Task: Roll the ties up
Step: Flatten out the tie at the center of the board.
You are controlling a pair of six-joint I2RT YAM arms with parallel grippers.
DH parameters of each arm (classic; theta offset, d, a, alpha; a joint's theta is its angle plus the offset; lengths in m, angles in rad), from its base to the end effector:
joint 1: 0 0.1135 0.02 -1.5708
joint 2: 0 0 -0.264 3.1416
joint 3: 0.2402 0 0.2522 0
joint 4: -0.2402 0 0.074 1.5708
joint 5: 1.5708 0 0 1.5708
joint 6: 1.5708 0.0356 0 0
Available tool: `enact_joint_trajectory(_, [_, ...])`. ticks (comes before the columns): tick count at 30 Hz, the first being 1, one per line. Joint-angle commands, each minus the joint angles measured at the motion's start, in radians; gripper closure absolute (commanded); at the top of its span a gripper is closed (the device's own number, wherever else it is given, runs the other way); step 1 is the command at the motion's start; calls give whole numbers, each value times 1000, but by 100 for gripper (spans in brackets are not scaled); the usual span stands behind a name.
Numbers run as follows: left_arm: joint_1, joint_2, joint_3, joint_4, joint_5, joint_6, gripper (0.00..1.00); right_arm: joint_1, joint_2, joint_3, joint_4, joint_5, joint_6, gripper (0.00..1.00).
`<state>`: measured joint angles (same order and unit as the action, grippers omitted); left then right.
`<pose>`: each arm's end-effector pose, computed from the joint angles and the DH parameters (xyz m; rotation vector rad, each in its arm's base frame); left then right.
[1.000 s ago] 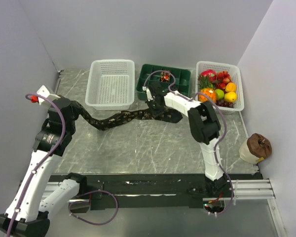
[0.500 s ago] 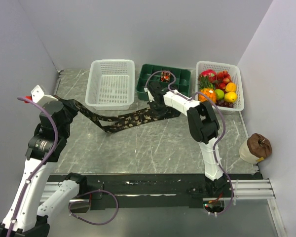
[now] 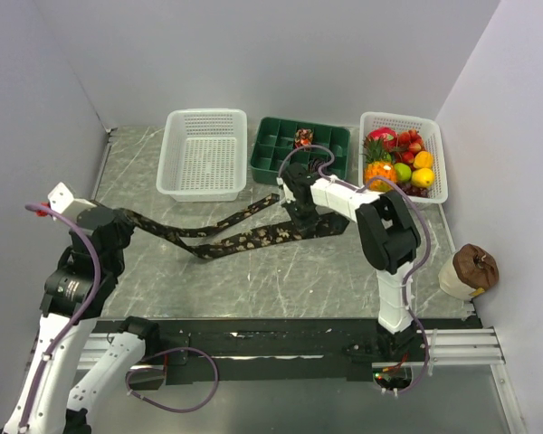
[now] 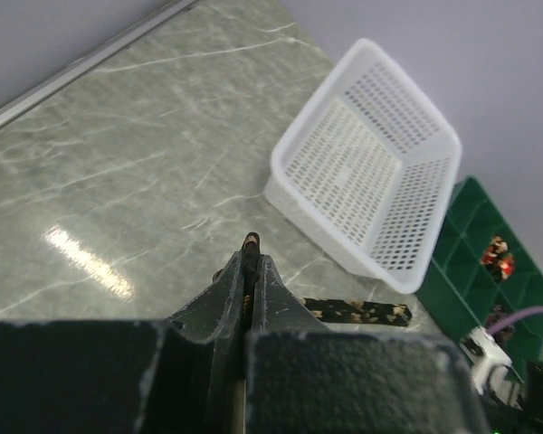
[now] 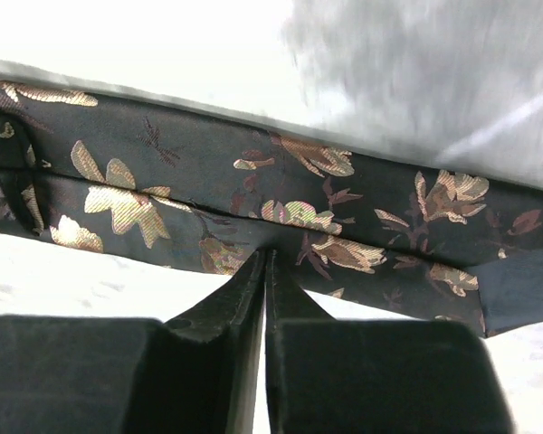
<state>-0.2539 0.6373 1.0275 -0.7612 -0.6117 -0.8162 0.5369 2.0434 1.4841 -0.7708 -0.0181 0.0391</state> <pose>0.1094 -0.0073 0.3819 -0.8886 1.6506 -0.1413 0.3483 0.2081 0.1630 -0.7207 2.8227 0.1253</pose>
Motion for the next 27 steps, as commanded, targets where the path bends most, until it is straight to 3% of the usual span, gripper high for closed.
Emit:
enact_joint_trajectory(1, [5,-34,-52,-53,-60,-55,96,-2,-107,-54,30,17,39,83])
enact_joint_trajectory(3, [5,-50,-76,-64,-63,-75,96,0,-152,-56,117,1,51,76])
enact_joint_trajectory(5, [5,-67,-95,-72,-72,-98,96,-2,-204,-48,165,-12,64,61])
enact_joint_trajectory(6, [5,-73,-113,-73,-75,-101,96,-2,-213,-45,192,-23,76,49])
enact_joint_trajectory(10, [5,-117,-155,-92,-98,-133,96,-3,-177,17,303,-36,123,32])
enact_joint_trajectory(21, [5,-183,-218,-58,-86,-117,97,-5,150,313,283,-53,251,34])
enact_joint_trajectory(27, [5,-194,-224,-41,-68,-104,98,-6,213,370,249,-11,274,35])
